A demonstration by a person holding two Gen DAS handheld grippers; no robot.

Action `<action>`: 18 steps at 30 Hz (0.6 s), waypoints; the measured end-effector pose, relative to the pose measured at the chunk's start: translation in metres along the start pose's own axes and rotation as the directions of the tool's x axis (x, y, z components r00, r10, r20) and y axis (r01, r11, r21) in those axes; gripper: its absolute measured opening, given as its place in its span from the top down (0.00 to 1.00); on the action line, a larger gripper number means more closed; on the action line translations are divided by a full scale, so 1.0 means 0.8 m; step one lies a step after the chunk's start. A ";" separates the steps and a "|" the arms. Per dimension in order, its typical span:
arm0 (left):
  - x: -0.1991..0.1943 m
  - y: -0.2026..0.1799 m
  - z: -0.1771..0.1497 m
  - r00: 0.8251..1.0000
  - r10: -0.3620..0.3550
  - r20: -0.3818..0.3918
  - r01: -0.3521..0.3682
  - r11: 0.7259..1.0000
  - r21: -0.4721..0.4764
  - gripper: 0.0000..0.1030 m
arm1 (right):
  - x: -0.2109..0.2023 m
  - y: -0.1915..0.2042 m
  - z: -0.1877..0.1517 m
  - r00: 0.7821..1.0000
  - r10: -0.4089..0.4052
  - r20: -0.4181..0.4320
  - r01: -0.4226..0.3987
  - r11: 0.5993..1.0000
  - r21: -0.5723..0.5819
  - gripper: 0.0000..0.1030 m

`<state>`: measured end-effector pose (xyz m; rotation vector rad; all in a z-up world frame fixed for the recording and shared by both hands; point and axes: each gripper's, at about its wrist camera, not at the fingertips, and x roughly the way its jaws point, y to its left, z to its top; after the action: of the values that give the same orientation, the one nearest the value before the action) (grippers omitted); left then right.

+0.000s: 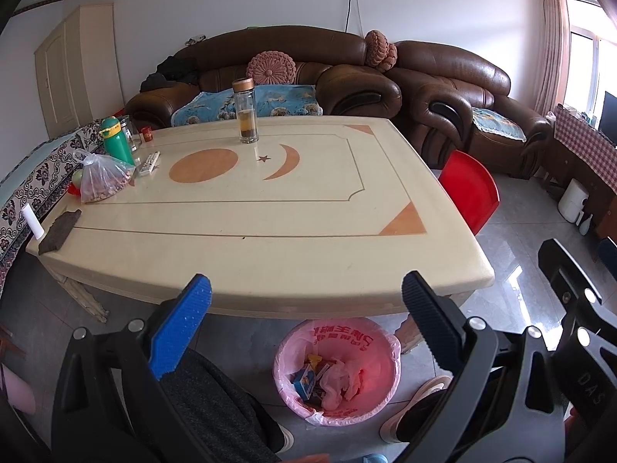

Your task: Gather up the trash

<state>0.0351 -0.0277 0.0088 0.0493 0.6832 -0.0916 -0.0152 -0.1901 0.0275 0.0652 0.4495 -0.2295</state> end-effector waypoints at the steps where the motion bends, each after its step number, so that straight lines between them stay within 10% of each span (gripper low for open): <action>1: 0.000 -0.001 0.000 1.000 0.001 0.001 -0.001 1.000 -0.001 0.06 | -0.001 -0.001 0.000 1.000 -0.001 0.001 0.001 1.000 -0.001 0.07; 18: -0.001 0.002 -0.004 1.000 0.010 0.005 -0.010 1.000 0.002 0.06 | -0.001 0.000 0.001 1.000 -0.002 0.003 0.002 1.000 -0.005 0.07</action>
<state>0.0328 -0.0257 0.0071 0.0549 0.6778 -0.0827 -0.0156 -0.1901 0.0287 0.0595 0.4469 -0.2305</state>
